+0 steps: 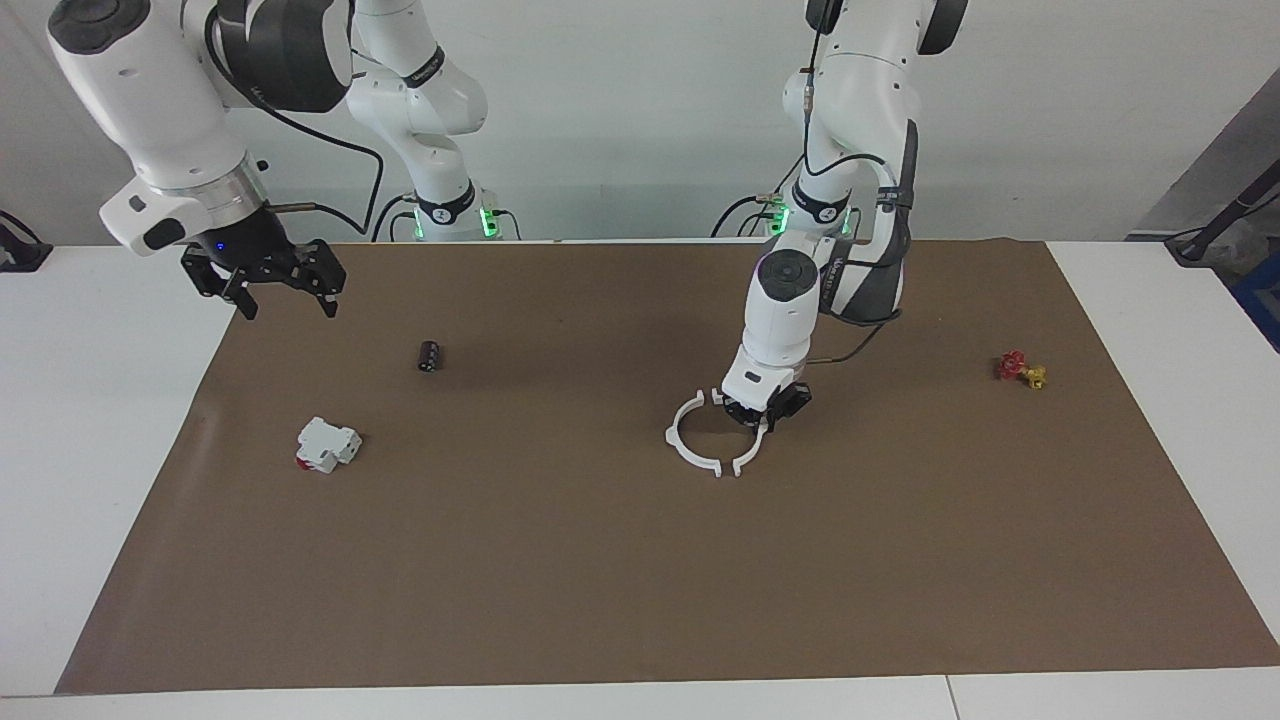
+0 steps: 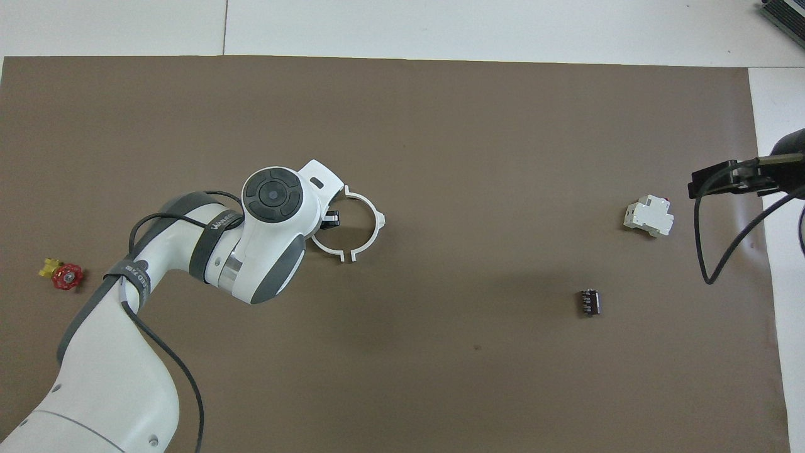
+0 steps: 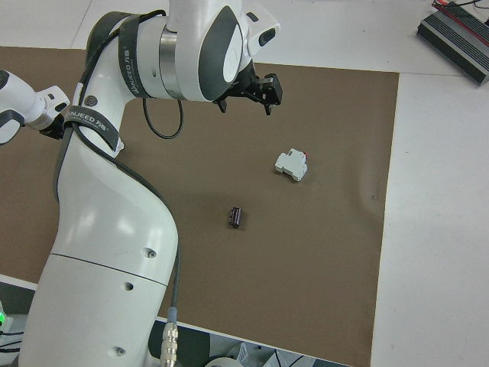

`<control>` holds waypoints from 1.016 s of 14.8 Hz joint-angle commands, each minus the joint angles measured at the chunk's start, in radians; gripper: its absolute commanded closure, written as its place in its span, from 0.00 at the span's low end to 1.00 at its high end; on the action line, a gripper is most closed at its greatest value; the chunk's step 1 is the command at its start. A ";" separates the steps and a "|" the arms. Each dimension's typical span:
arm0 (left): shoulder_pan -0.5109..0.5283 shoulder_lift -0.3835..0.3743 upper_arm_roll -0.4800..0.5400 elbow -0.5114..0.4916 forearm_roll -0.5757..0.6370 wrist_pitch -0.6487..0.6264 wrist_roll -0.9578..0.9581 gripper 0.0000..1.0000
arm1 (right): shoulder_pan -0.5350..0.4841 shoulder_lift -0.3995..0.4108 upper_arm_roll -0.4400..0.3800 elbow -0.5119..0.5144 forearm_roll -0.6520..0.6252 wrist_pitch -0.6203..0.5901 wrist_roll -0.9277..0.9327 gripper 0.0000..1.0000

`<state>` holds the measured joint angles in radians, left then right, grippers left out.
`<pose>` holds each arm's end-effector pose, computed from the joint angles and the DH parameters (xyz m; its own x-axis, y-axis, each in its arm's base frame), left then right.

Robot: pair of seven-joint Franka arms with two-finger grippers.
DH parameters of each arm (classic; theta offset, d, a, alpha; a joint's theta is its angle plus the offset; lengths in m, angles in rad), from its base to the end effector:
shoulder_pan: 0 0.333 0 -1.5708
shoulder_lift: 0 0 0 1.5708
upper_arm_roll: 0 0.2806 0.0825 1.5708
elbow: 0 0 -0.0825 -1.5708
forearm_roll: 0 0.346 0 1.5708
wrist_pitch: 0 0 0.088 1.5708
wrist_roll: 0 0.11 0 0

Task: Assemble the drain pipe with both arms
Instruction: 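Press the half-ring against the placed half to close the ring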

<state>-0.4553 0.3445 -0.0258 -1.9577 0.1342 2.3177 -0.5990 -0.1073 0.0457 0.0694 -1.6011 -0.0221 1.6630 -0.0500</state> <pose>0.5111 -0.2631 0.2911 0.9978 0.0269 0.0611 0.0310 -0.9972 -0.0684 0.5357 -0.0233 0.5570 0.9998 0.0140 0.0153 0.0137 -0.9997 0.0197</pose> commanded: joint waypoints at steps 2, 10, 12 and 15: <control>-0.034 -0.038 0.012 -0.056 0.025 0.045 -0.025 1.00 | -0.003 -0.033 0.006 -0.043 -0.013 0.026 0.018 0.01; -0.040 -0.035 0.010 -0.072 0.025 0.097 -0.021 1.00 | -0.005 -0.032 0.006 -0.042 -0.013 0.027 0.016 0.00; -0.040 -0.035 0.010 -0.072 0.025 0.097 -0.018 1.00 | -0.003 -0.033 0.007 -0.042 -0.013 0.029 0.018 0.00; -0.039 -0.033 0.010 -0.070 0.025 0.109 -0.015 1.00 | -0.002 -0.032 0.009 -0.042 -0.013 0.029 0.018 0.00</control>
<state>-0.4797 0.3414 -0.0268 -1.9869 0.1349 2.3931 -0.5999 -0.1068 0.0450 0.0702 -1.6020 -0.0224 1.6652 -0.0499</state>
